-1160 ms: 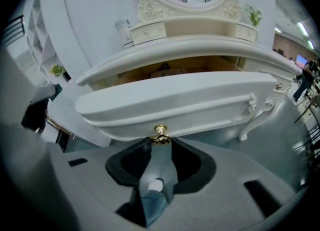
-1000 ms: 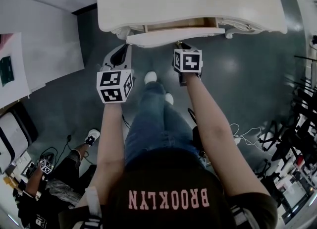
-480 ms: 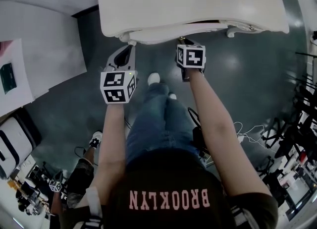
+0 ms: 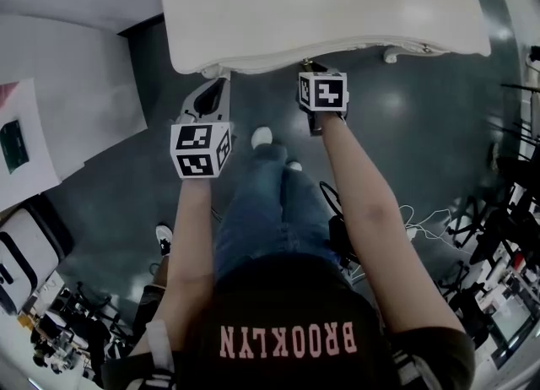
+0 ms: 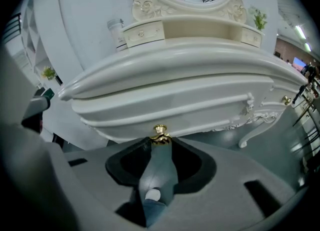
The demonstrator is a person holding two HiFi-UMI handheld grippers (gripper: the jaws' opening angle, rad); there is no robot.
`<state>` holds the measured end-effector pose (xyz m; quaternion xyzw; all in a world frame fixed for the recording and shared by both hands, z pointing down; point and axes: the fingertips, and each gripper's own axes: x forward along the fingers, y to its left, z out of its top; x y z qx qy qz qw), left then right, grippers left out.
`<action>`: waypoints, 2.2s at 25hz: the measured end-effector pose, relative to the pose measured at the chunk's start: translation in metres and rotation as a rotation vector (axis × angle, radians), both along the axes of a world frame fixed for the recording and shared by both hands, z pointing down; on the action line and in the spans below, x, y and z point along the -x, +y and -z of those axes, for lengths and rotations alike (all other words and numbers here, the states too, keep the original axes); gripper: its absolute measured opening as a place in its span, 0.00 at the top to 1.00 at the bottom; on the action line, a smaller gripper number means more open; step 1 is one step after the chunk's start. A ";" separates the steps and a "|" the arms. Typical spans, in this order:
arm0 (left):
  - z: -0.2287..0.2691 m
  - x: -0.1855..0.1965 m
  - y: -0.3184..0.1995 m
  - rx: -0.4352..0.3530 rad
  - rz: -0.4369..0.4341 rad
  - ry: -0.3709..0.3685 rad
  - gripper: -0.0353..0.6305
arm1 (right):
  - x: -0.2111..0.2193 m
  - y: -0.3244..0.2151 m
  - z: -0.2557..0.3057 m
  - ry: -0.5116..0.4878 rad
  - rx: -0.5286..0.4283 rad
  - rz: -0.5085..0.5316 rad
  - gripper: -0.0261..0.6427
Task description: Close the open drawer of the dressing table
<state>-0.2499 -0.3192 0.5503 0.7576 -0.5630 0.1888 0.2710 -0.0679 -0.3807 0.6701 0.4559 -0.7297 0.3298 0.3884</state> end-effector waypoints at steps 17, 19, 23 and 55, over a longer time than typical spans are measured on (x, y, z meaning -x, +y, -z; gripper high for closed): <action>-0.006 0.002 -0.005 0.010 0.012 0.005 0.94 | 0.012 -0.028 -0.001 0.020 0.007 0.116 0.77; -0.007 0.004 -0.006 0.012 0.011 0.003 0.94 | 0.013 -0.029 -0.003 0.024 0.014 0.130 0.76; -0.008 0.006 -0.006 0.015 0.006 -0.004 0.94 | 0.016 -0.032 -0.009 0.044 0.036 0.120 0.76; 0.028 -0.049 0.045 -0.036 0.075 -0.028 0.94 | -0.016 -0.010 0.038 0.051 -0.114 0.200 0.95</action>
